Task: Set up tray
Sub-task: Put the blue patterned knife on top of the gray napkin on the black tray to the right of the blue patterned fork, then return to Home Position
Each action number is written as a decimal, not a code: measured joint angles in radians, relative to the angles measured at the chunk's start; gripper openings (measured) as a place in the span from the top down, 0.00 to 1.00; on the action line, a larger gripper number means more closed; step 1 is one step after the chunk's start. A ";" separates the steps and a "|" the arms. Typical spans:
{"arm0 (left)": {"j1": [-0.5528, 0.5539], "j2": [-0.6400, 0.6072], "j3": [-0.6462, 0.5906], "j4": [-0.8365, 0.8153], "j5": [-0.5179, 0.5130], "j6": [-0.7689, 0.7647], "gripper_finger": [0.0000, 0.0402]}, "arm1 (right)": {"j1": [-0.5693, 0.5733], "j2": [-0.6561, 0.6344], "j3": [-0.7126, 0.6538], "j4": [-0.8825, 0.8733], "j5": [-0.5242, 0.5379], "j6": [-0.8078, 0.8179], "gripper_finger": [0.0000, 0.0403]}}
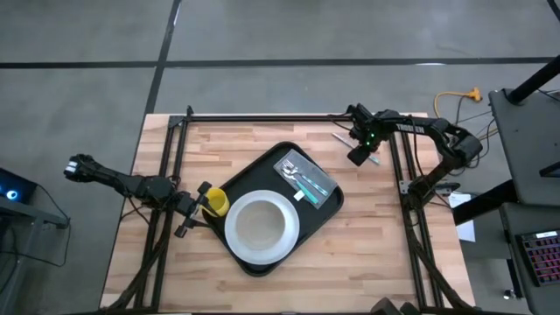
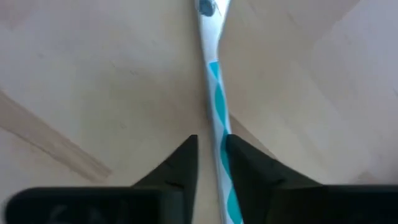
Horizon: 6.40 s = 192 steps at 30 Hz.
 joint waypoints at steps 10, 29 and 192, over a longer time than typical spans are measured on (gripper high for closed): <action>0.000 0.000 0.000 0.000 0.000 0.000 0.60 | 0.000 0.000 0.001 -0.005 -0.004 0.026 0.98; 0.000 0.000 0.000 0.000 0.000 0.000 0.60 | 0.001 0.000 0.000 -0.022 -0.047 0.015 0.67; 0.000 0.018 0.000 0.000 0.000 0.000 0.60 | 0.957 -0.370 -0.256 1.277 -0.263 0.057 0.80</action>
